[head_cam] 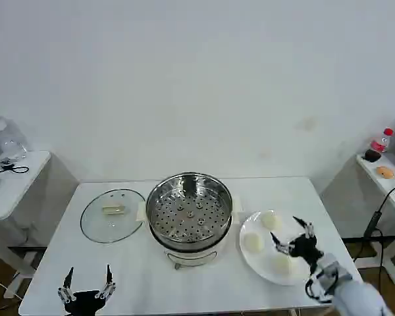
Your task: Take steamed baozi put them in steamer then cover it.
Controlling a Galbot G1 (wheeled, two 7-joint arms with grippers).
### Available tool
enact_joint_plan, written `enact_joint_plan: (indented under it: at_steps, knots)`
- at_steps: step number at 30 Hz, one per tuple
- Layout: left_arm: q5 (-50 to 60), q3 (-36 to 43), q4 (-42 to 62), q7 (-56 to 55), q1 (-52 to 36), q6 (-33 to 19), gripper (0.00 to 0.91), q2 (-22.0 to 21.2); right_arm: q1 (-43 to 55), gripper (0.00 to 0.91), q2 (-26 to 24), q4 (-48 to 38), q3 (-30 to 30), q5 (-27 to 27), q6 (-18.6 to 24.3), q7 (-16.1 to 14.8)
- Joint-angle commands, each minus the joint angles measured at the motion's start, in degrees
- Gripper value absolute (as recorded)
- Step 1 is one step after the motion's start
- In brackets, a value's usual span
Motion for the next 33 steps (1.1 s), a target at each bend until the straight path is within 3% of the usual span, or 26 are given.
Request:
enact_joint_plan:
  at_steps: [1, 4, 6, 7, 9, 10, 14, 17, 21, 27, 33]
  knots:
    - [2.21, -0.09, 0.24, 0.79, 0.34, -0.16, 0.907, -0.02, 24.84, 0.907, -13.40, -11.02, -14.75, -16.72, 0.57, -19.37]
    - [2.42, -0.21, 0.25, 0.72, 0.63, -0.57, 0.907, -0.06, 34.45, 0.907, -13.82, -13.97, -23.46, -17.94, 3.17, -24.24]
    - [2.54, -0.23, 0.09, 0.67, 0.86, -0.74, 0.907, -0.06, 40.61, 0.907, -13.57, -16.60, -28.22, -19.62, 7.43, -28.10]
    - [2.55, -0.28, 0.00, 0.64, 0.97, -0.83, 0.907, -0.09, 44.42, 0.907, -13.30, -18.39, -33.46, -20.27, 9.18, -29.99]
    - [2.55, -0.36, -0.02, 0.60, 0.93, -0.85, 0.907, -0.17, 49.49, 0.907, -13.07, -19.65, -36.99, -20.55, 10.12, -31.98]
    - [2.57, -0.36, -0.06, 0.58, 0.86, -0.84, 0.907, -0.20, 54.12, 0.907, -12.68, -21.36, -43.81, -20.80, 11.12, -34.55]
    - [2.77, -0.03, 0.03, 0.57, 0.41, -0.82, 0.907, -0.43, 63.38, 0.907, -11.90, -23.90, -54.79, -18.06, 12.43, -40.15]
    - [2.82, 0.33, 0.10, 0.56, 0.14, -0.92, 0.907, -0.74, 68.33, 0.907, -11.19, -24.87, -62.61, -16.29, 12.46, -42.53]
    - [3.19, 0.77, 0.37, 0.52, -0.19, -1.05, 0.907, -1.11, 70.36, 0.907, -8.64, -27.39, -68.62, -15.74, 12.00, -42.51]
    - [3.49, 0.71, 0.54, 0.64, -0.55, -0.97, 0.907, -1.07, 69.21, 0.907, -7.06, -28.33, -70.84, -13.86, 8.83, -42.35]
    - [3.65, 0.78, 0.90, 0.75, -0.56, -1.15, 0.907, -1.17, 67.99, 0.907, -4.18, -30.62, -69.75, -12.15, 7.06, -37.80]
